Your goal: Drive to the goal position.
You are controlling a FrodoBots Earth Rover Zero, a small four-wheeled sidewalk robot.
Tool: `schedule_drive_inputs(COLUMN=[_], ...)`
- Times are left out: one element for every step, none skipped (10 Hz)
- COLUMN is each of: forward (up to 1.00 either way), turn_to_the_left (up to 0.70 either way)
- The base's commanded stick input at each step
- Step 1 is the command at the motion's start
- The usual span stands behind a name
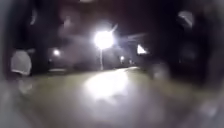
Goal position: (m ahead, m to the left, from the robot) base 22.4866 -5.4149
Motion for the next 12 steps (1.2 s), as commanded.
schedule_drive_inputs(forward=[1.00,1.00,1.00,1.00,1.00,1.00,1.00,1.00,1.00,1.00,1.00,1.00], turn_to_the_left=[0.00,0.00,0.00,0.00,0.00,0.00,0.00,0.00,0.00,0.00,0.00,0.00])
